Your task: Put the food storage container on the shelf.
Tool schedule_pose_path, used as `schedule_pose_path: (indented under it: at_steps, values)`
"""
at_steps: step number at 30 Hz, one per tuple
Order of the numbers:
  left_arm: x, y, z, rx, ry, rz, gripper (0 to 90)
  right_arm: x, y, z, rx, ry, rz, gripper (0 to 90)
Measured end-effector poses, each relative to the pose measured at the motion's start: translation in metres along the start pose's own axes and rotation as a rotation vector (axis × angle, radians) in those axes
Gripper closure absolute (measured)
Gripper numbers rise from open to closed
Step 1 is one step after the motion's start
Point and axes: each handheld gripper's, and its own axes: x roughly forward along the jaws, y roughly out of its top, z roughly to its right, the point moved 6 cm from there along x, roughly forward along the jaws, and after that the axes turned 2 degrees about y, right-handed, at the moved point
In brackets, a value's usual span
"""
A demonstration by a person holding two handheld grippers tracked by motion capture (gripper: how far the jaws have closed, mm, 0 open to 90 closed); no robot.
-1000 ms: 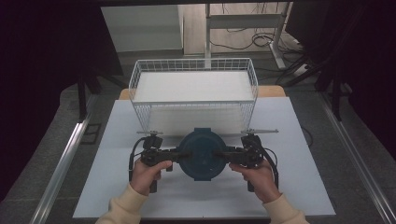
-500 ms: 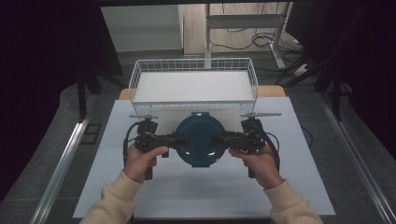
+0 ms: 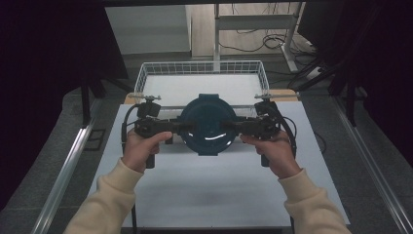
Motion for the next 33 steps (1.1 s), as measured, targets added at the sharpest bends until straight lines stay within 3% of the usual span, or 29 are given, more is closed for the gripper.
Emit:
schedule_pose_path:
  at_steps: [9,17,24,33]
  values:
    - [-0.006,0.032,-0.001,0.015,0.002,0.014,37.9,-0.001,0.033,-0.001,-0.021,0.006,0.01,36.2]
    - [-0.007,0.057,-0.009,-0.001,-0.01,0.005,38.0,0.004,0.06,0.001,-0.015,-0.006,-0.005,36.2]
    - [-0.003,0.081,-0.018,-0.015,-0.006,-0.005,38.8,0.012,0.082,0.013,0.012,0.016,-0.014,36.3]
    - [0.013,0.096,-0.04,-0.045,-0.022,-0.043,38.8,0.025,0.09,0.032,0.06,0.012,-0.023,36.4]
